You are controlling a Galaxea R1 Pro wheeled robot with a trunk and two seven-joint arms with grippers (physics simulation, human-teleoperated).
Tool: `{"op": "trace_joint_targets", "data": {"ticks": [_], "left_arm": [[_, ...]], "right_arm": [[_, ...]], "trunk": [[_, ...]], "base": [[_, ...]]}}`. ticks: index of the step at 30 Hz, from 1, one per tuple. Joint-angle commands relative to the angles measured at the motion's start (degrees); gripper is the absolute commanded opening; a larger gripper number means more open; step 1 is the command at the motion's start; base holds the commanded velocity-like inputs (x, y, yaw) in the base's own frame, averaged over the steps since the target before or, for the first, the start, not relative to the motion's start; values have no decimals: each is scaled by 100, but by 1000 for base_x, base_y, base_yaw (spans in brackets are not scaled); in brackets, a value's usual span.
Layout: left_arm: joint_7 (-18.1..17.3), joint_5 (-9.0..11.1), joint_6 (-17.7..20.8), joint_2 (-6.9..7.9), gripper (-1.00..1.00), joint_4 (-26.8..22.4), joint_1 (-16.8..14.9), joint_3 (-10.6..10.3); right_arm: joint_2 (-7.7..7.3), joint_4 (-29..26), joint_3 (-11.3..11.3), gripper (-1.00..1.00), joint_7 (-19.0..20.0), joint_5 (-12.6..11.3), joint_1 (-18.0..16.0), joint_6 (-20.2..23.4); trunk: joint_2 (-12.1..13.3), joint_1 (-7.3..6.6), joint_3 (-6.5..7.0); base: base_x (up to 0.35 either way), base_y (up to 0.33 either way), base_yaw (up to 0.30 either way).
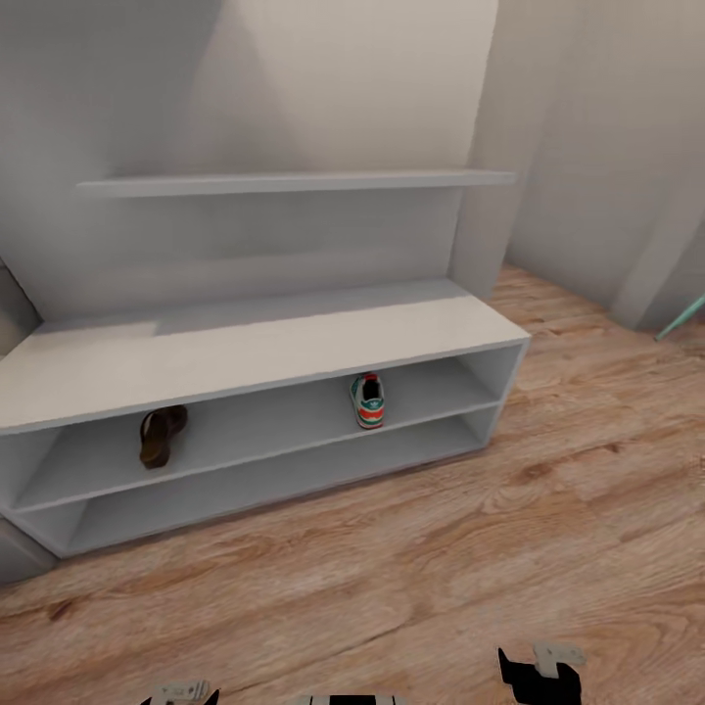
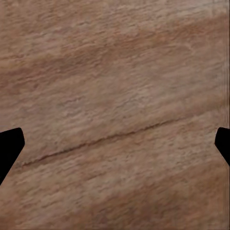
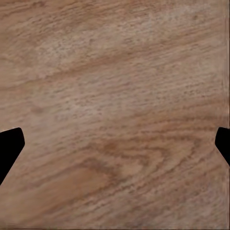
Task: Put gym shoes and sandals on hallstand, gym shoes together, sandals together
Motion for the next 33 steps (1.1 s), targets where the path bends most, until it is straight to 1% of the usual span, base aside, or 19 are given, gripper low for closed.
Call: {"op": "trace_joint_targets", "data": {"ticks": [1, 5, 13, 24, 33], "left_arm": [[-40, -28, -16, -2, 100, 4, -2, 48], [-40, -28, -24, -2, 100, 5, 0, 48], [-39, -28, -23, 4, 100, 6, 0, 48], [-37, -24, -26, 14, 100, -2, -6, 49], [-35, -13, -21, -26, 100, -3, -6, 48]], "right_arm": [[1, 6, 19, 100, -10, -41, -5, -15], [1, 6, -16, 100, -44, -39, -5, -14], [0, 6, -56, 100, -250, -42, -5, -14], [0, 0, -98, 100, -239, -48, -5, 4], [0, 6, -94, 100, -243, -42, -3, -4]], "trunk": [[-2, -1, -4], [-2, -1, -4], [-2, -1, -4], [-2, -1, -4], [-2, -1, -4]], "base": [[0, 0, -300], [0, 0, -300], [0, 0, -300], [0, 0, -300], [0, 0, -300]]}}
